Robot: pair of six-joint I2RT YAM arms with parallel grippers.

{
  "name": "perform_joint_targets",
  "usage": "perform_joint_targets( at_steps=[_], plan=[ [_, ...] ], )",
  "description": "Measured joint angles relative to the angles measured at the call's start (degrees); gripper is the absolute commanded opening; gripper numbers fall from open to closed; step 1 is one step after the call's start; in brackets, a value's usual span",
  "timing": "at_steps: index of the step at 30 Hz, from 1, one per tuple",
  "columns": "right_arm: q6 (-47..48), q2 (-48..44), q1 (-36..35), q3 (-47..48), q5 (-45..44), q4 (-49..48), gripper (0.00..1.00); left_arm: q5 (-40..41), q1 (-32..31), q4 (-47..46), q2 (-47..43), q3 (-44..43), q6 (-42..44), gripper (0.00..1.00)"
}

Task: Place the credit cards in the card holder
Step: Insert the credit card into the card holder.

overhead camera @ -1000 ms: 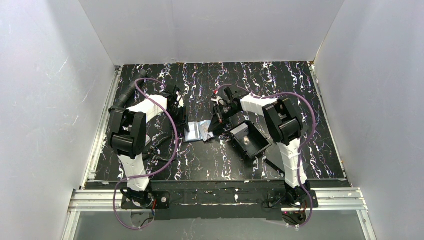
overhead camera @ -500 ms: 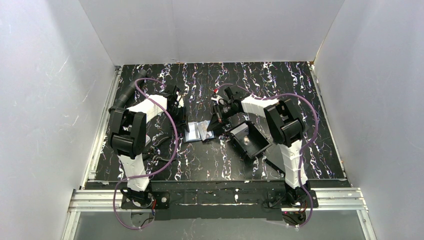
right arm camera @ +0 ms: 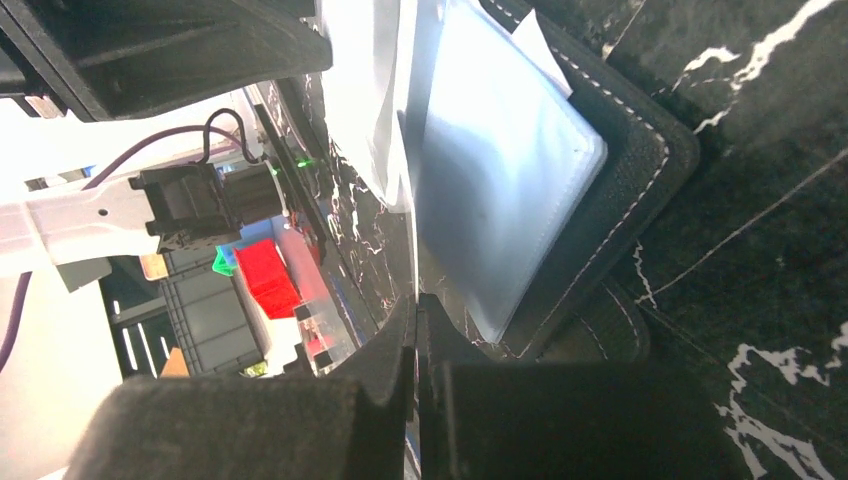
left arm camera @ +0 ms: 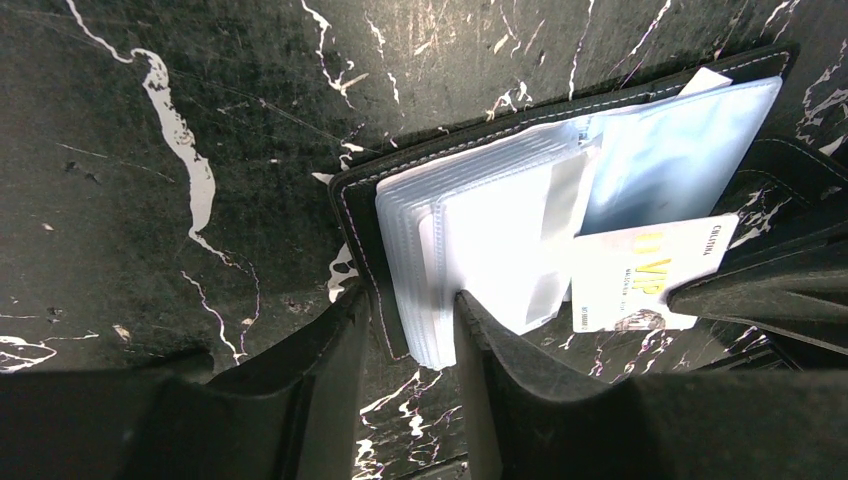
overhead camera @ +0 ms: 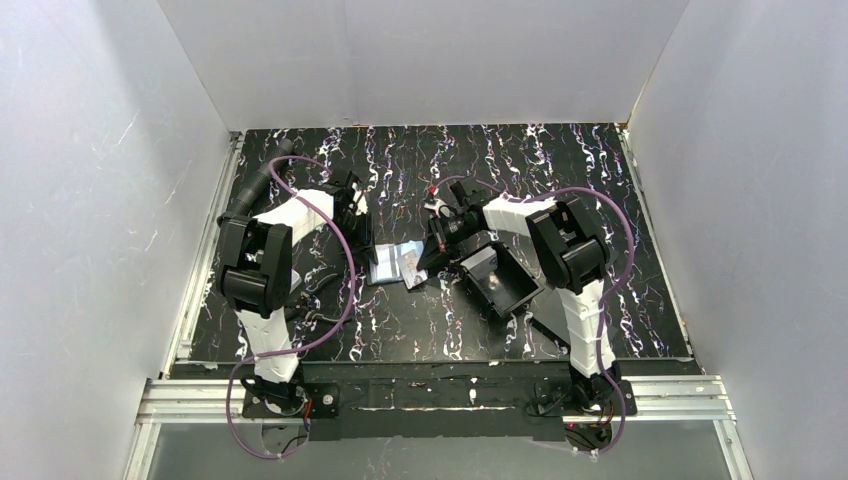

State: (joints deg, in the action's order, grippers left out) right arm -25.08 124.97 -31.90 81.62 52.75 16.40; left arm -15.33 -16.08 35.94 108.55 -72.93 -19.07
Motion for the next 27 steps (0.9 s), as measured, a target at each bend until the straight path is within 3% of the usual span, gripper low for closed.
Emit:
perform_joint_targets(
  at_steps=[27],
  plan=[
    [-4.81,3.08,-0.11,2.78,1.33,-6.45,0.01,-0.15,0.15,0.13,0.00,-0.09,0.07,0.32]
  ],
)
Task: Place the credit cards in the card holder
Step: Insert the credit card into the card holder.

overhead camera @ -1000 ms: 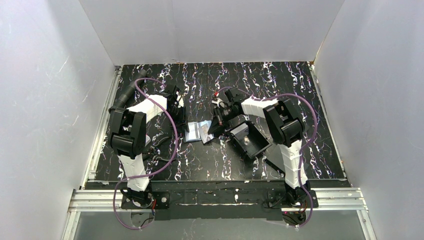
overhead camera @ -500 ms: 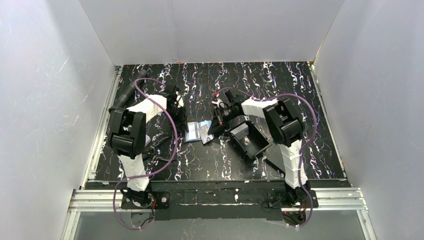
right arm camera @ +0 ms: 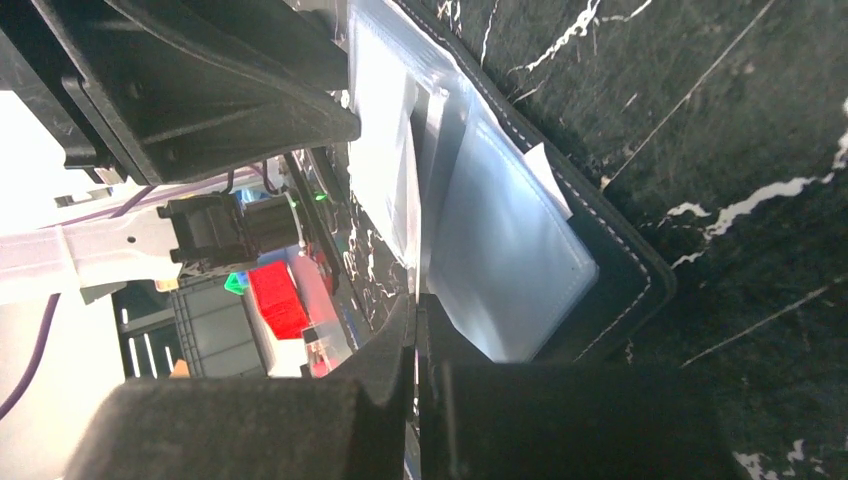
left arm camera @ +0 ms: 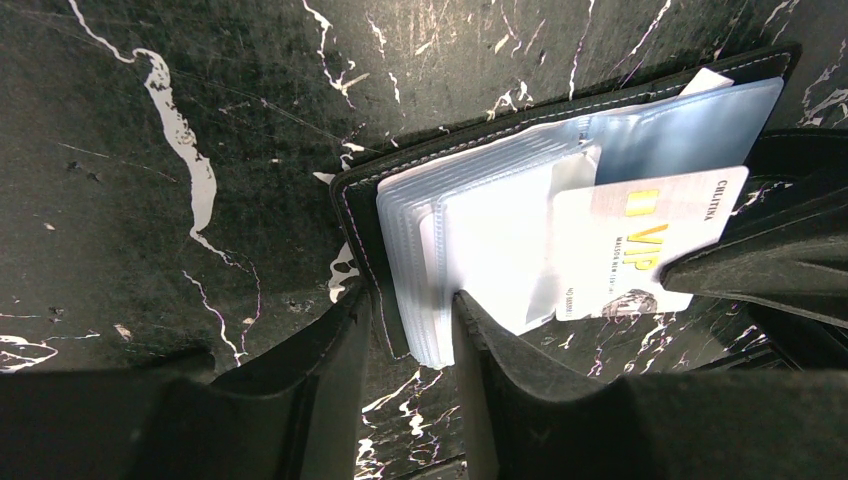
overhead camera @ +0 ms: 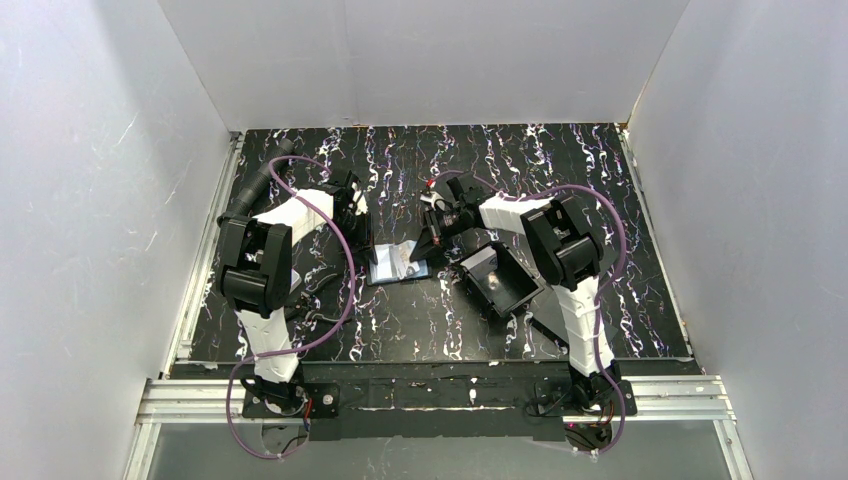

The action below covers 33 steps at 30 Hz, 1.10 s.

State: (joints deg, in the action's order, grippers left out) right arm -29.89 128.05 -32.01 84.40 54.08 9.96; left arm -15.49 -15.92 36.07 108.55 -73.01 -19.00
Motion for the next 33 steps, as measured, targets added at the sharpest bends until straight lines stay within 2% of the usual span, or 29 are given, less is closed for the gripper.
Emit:
perform_joint_targets(
  at_steps=[17,33],
  plan=[
    [-6.16,0.00,-0.17,-1.70,-1.66,-9.57,0.01,-0.24,0.02,0.09,0.00,-0.09,0.13,0.30],
    [-13.22,-1.60,-0.35,-9.60,-1.25,-19.23,0.01,-0.61,0.00,0.17,0.00,-0.09,0.20,0.29]
  ],
)
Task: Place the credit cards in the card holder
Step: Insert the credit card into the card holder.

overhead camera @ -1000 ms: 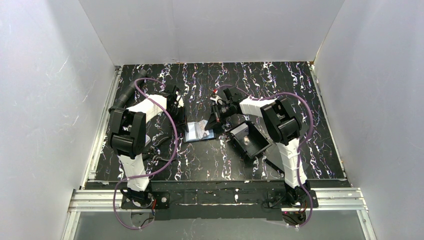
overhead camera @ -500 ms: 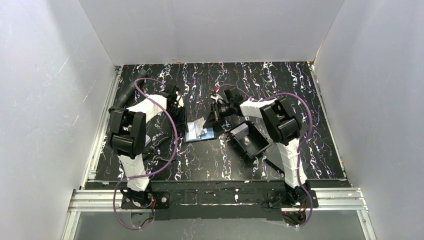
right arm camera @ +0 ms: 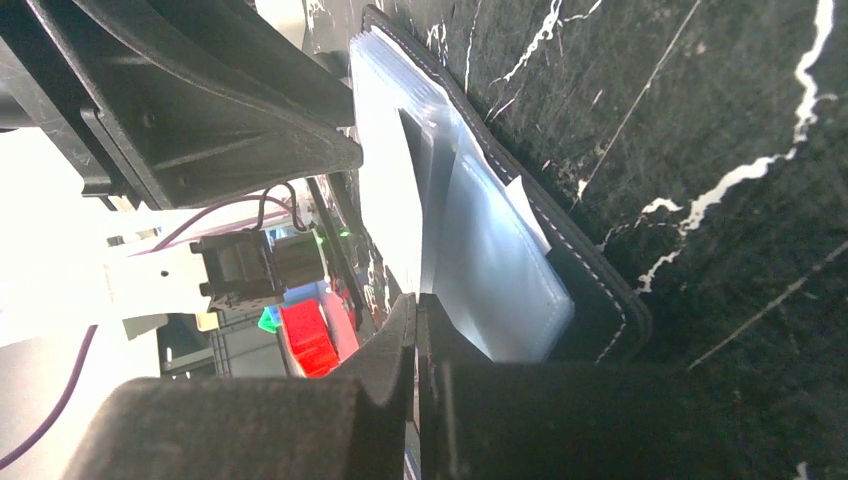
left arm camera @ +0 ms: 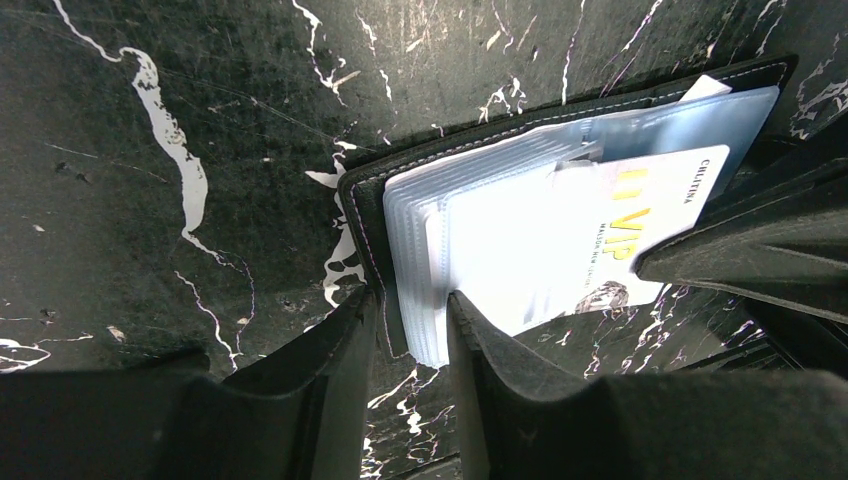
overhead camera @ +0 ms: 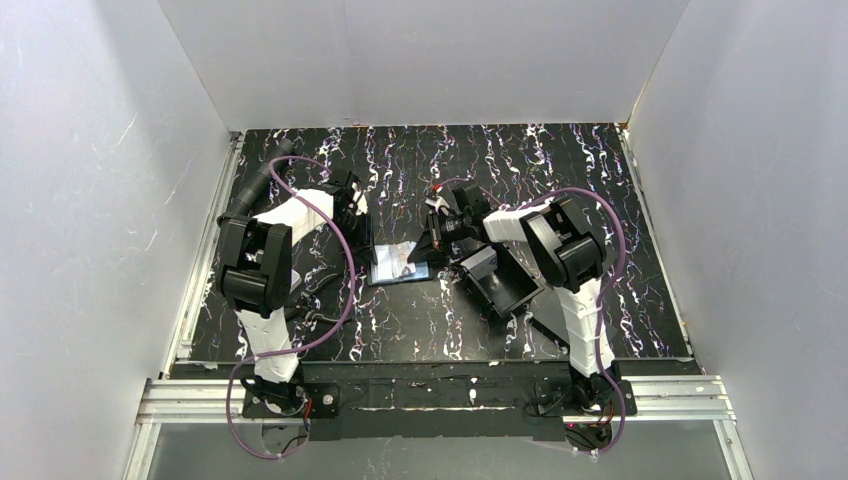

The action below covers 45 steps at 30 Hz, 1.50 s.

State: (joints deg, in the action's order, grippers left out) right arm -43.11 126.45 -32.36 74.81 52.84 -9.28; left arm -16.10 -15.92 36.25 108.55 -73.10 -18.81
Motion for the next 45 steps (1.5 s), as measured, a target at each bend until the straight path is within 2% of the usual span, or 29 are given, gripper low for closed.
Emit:
perform_joint_targets(
  at_steps=[25,31,37,41,43,45],
  plan=[
    [-10.29,0.50,-2.73,-2.56,-3.48,-10.45,0.01,-0.24,0.00,0.02,0.00,0.00,-0.02,0.27],
    [-10.97,0.57,-3.74,-2.56,-4.76,-11.50,0.24,-0.26,0.00,-0.02,-0.13,0.15,-0.02,0.27],
    [-8.00,-0.04,-3.65,-2.16,-4.92,-8.61,0.36,-0.24,-0.02,-0.39,-0.35,0.37,-0.04,0.27],
    [-5.90,-0.44,-3.50,-2.54,-5.97,-6.01,0.35,-0.44,-0.13,-0.39,-0.35,0.46,-0.04,0.27],
    [-5.44,-0.52,-3.34,-2.60,-5.97,-5.40,0.31,-0.48,-0.20,-0.42,-0.35,0.50,-0.07,0.27],
    [-4.61,-0.66,-3.32,-2.60,-6.16,-4.81,0.23,-0.48,-0.22,-0.42,-0.35,0.52,-0.04,0.27]
  ],
)
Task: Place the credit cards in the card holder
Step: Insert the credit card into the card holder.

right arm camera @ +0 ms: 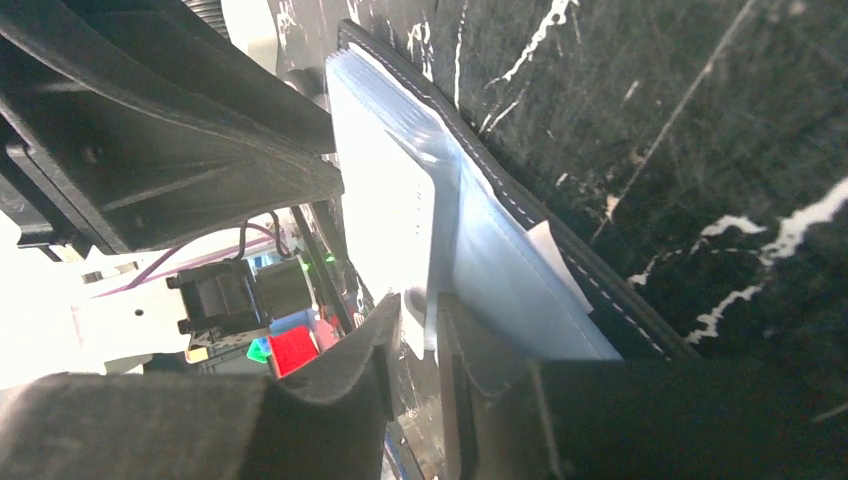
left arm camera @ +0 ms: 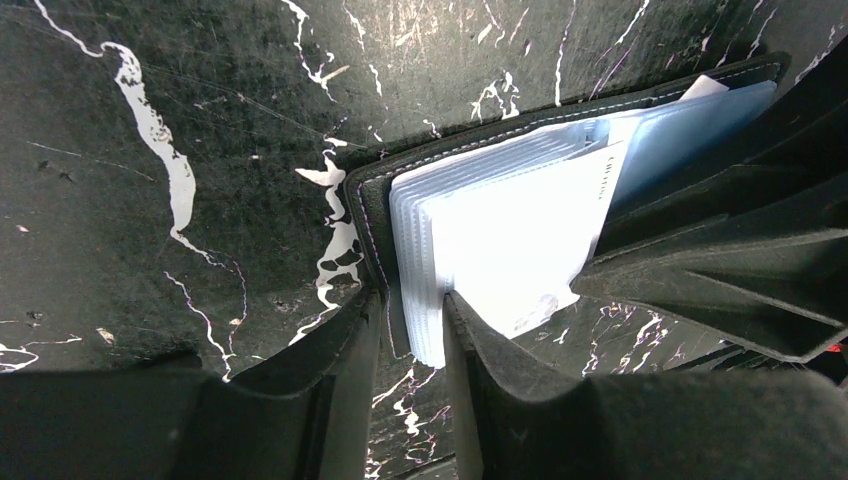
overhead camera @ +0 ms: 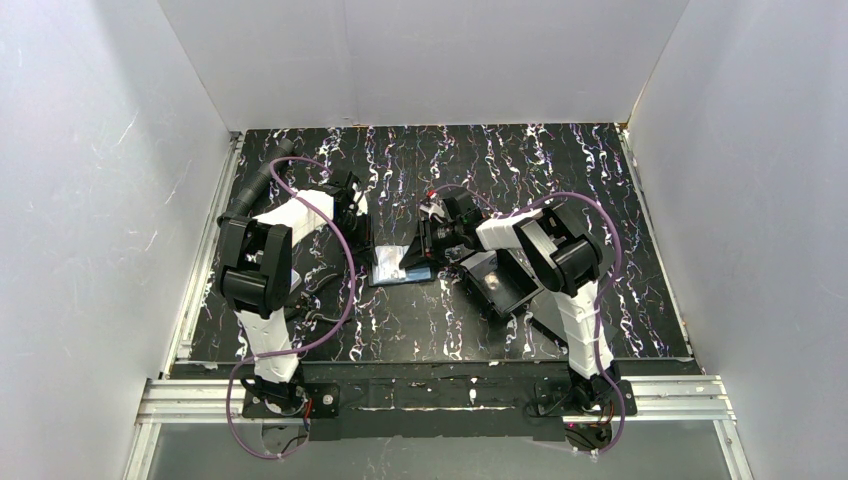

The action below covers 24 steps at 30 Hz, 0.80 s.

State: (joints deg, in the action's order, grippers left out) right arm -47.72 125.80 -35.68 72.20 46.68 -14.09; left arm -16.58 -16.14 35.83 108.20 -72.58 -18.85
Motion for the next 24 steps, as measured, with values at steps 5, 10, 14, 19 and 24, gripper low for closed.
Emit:
perform_joint_targets(
  at_steps=[5,10,14,19,24],
  plan=[
    [0.26,0.00,0.00,-0.04,-0.07,0.79,0.06,-0.04,0.00,0.00,0.00,0.02,0.00,0.25],
    [-0.50,0.00,0.00,-0.04,0.55,0.17,0.02,-0.35,0.00,0.00,0.00,0.02,-0.02,0.22],
    [-2.51,0.00,-0.33,-0.07,1.09,-1.70,0.02,-0.44,0.00,0.02,-0.17,0.17,-0.02,0.21],
    [-4.48,0.15,-0.46,-0.07,1.11,-2.38,0.02,-0.39,0.04,0.00,-0.33,0.35,-0.02,0.21],
    [-4.92,0.26,-0.83,-0.07,0.55,-2.36,0.19,0.17,0.04,-0.22,-1.05,0.96,0.04,0.32]
  ],
)
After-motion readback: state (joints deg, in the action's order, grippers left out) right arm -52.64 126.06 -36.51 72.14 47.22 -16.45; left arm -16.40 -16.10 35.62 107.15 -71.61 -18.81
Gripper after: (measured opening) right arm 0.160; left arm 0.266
